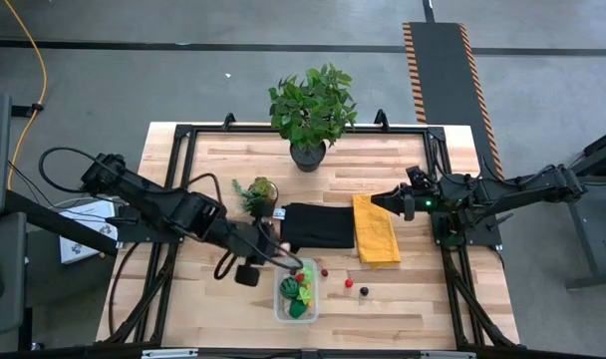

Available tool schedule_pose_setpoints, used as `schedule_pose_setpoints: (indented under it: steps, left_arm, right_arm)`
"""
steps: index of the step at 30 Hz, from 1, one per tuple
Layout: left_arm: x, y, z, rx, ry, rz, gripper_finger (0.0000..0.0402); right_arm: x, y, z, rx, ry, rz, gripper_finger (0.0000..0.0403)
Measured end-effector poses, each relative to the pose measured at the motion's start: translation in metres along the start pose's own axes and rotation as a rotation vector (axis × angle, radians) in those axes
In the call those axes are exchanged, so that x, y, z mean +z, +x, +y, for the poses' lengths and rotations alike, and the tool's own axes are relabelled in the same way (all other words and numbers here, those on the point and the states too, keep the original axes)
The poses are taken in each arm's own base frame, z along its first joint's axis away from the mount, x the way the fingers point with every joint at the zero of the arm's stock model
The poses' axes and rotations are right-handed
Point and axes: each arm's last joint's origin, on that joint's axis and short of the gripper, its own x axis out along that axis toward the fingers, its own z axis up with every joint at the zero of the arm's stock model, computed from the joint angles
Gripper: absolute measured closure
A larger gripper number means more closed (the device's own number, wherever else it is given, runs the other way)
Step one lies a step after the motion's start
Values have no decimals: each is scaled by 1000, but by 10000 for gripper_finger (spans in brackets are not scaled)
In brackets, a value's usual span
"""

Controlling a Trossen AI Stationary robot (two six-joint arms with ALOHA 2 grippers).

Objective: Pick and placing Produce into tupperware
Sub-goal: Put the peach into the bin

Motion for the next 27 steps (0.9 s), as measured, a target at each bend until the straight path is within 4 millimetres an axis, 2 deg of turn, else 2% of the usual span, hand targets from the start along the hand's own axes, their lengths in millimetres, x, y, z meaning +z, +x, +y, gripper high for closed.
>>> schedule_pose_setpoints:
  steps: [4,9,15,22,27]
  left_arm:
    - [24,-13,11,59,-72,-159,289]
    - [46,-25,34,73,-182,-313,289]
    - [59,-42,66,-52,-307,-371,289]
    - [52,-46,97,-177,-461,-272,289]
    - [42,-36,103,-165,-511,-149,289]
  right_arm:
    - [0,0,1,16,-20,20,269]
    - [0,0,3,60,-46,39,269]
    - [1,-1,8,144,-59,74,269]
    - [-2,-1,11,221,-87,160,269]
    - [-3,-2,13,278,-105,213,269]
